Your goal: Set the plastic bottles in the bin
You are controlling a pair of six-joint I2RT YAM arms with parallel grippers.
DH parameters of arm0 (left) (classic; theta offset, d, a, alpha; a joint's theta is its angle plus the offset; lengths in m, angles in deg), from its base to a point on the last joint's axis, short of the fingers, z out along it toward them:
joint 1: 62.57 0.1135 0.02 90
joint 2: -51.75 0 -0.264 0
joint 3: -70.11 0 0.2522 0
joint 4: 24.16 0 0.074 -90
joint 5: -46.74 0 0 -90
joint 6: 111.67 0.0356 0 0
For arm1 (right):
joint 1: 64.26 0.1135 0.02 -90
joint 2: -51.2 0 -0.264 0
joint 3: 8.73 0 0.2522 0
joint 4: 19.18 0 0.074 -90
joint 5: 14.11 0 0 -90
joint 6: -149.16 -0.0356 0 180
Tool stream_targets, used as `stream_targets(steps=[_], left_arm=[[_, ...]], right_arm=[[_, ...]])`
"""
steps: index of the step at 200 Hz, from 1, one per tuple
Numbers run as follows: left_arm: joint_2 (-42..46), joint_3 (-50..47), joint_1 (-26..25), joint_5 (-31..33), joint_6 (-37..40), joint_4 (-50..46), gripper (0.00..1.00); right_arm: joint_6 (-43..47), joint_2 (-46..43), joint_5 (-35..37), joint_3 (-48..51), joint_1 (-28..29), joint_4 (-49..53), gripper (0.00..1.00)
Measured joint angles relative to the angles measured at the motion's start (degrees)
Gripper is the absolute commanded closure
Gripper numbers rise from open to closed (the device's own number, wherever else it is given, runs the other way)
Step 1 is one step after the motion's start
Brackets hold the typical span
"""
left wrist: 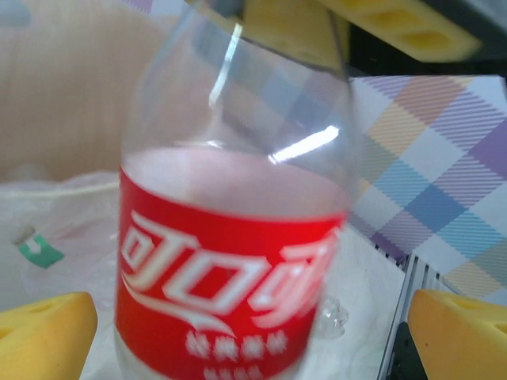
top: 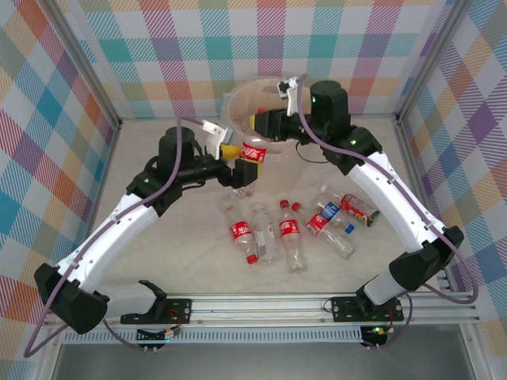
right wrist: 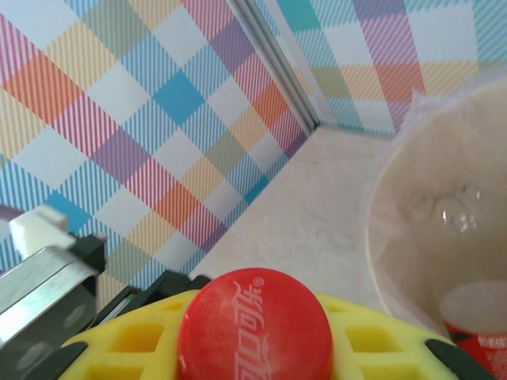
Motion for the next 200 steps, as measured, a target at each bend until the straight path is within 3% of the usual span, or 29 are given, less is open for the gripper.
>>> stream_targets(steps=[25,57,98,144,200], left_arm=[[2.7,-0.1,2.5,1.6,-1.7,4.5,0.0],[3.7,0.2,8.1,10.5,-6.1,8.7,0.01],[-7.1,10.9,13.4,22.6,-16.0,3.4,0.08],[-17.7,15.9,13.2,25.4,-22.9,-2.4,0.17],[-19.1,15.9,8.0,31.6,-23.2,-4.3,0.23]], right_arm=[[1.4,2.6,1.0,-8.2,-0.4,1.5,0.7],[1.7,3.2,4.4,-14.9,-0.9,1.7,0.7],[2.4,4.7,7.8,-22.7,-4.6,0.4,0.71],[5.4,10.9,12.4,-30.4,-7.7,0.5,0.72],[10.6,20.5,15.1,-38.0,-7.6,8.7,0.71]])
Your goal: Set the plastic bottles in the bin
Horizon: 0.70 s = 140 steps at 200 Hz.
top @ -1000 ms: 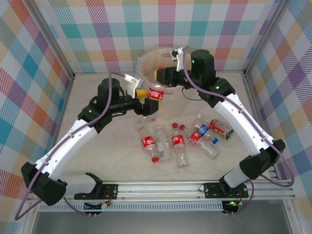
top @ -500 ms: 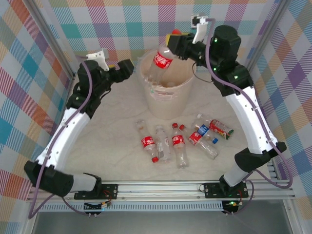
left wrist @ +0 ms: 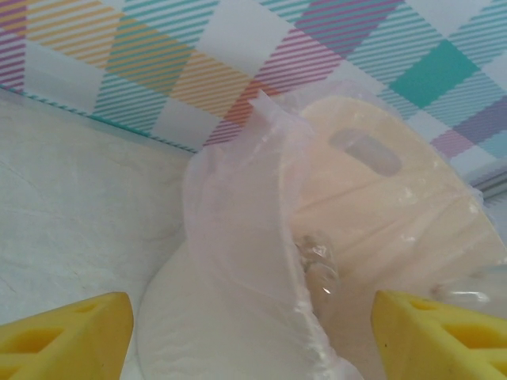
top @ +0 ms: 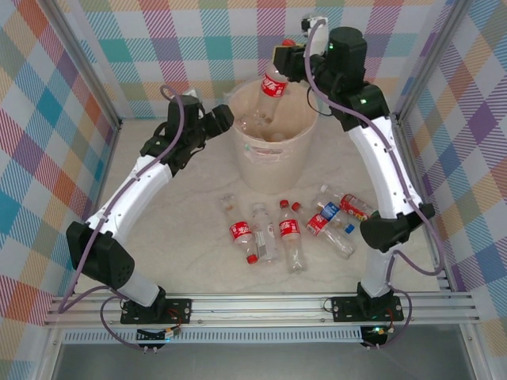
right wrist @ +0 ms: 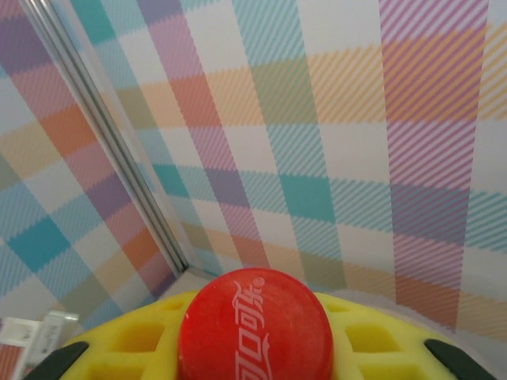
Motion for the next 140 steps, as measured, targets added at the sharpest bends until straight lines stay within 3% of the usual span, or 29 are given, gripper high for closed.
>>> stream_targets(steps=[66,140], left_arm=[[-3.6,0.1,-0.5,0.4,0.0,0.2,0.31],[-6.2,2.2,-0.7,-1.2,0.0,0.4,0.36]], right_arm=[[0.6,6.9,-1.2,-1.3,0.0,9.4,0.71],[1.0,9.4,-1.9,1.4,-0.1,11.8,0.69]])
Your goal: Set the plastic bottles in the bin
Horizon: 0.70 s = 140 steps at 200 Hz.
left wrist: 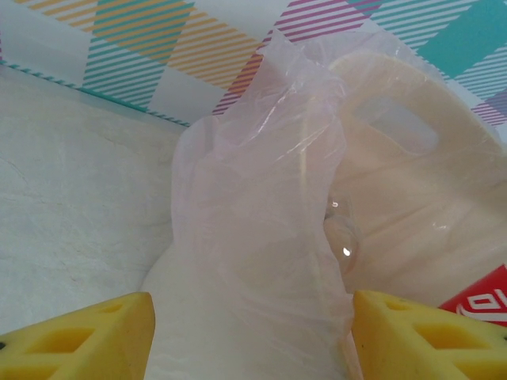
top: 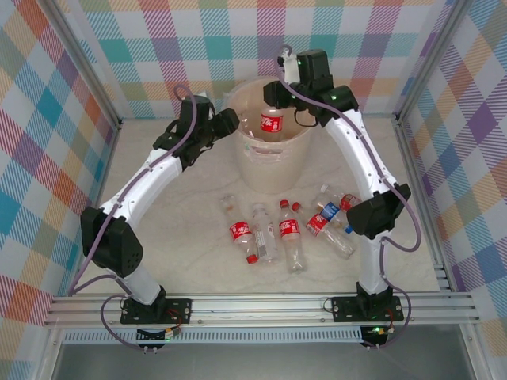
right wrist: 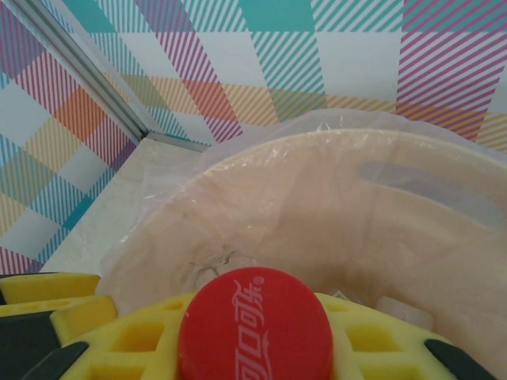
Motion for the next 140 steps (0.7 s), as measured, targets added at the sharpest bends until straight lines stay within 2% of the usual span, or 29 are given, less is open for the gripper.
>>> stream_targets(steps=[61,74,94,120,140], left_arm=[[-0.9,0.7,0.0,-1.1,0.0,0.1,0.37],[-0.9,0.7,0.0,-1.0,0.0,0.1,0.37],[-0.9,0.7,0.0,-1.1,0.0,0.2,0.37],[-0.9,0.7,0.0,-1.1,0.2,0.1,0.37],[-0.9,0.7,0.0,-1.3,0.2,0.1,0.37]], right_arm=[[0.2,3.5,-0.3,0.0,-0.3,-2.8,0.66],[0.1,4.0,-0.8,0.0,-0.4,-3.3,0.59],[0.0,4.9,-1.3,0.5,-0.5,-3.6,0.55],[-0.1,7.4,-2.3,0.2,-0.3,-0.3,0.4],[-0.4,8.9,-2.6,-0.7,-0.4,2.5,0.33]])
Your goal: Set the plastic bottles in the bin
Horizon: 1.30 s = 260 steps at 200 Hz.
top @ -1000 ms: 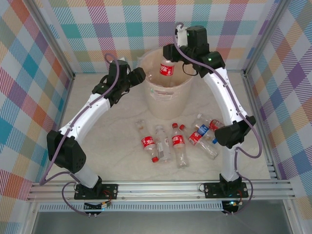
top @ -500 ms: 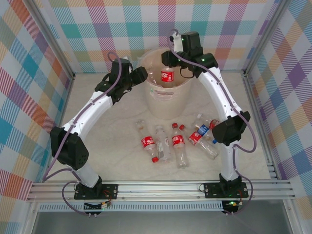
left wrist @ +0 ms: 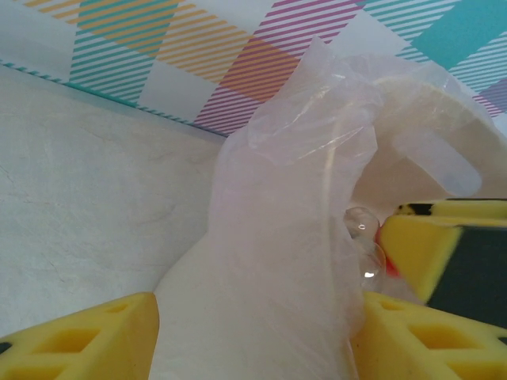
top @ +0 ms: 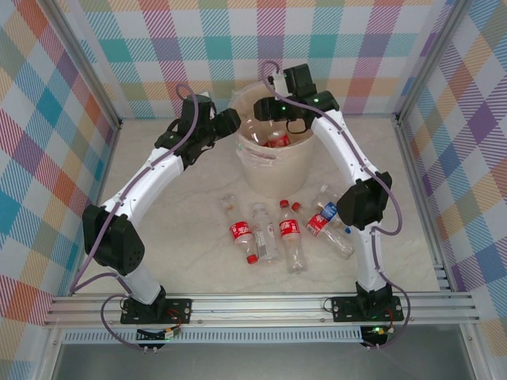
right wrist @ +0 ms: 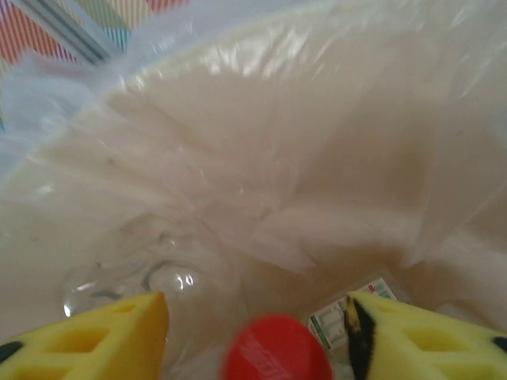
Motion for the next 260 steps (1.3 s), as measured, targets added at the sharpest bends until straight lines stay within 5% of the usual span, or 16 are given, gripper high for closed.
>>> stream_targets(steps=[69,123,185,260], left_arm=[[-1.5,2.8,-0.3,-0.1,0.5,-1.7,0.35],[-4.0,9.4,-0.3,-0.3,2.0,-6.1,0.23],[-5.4,20.1,-0.2,-1.0,7.0,-11.5,0.17],[-3.9,18.1,0.5,-1.0,9.1,-15.6,0.17]], right_arm=[[-1.4,-2.2,-1.9,-5.0,-1.9,2.2,0.3],[-1.8,-18.3,-0.5,0.1,-4.0,9.1,0.3],[-4.5,-50.1,3.8,33.1,-17.6,16.2,0.3],[-4.4,-54.4,8.7,57.7,-25.7,24.4,0.3]])
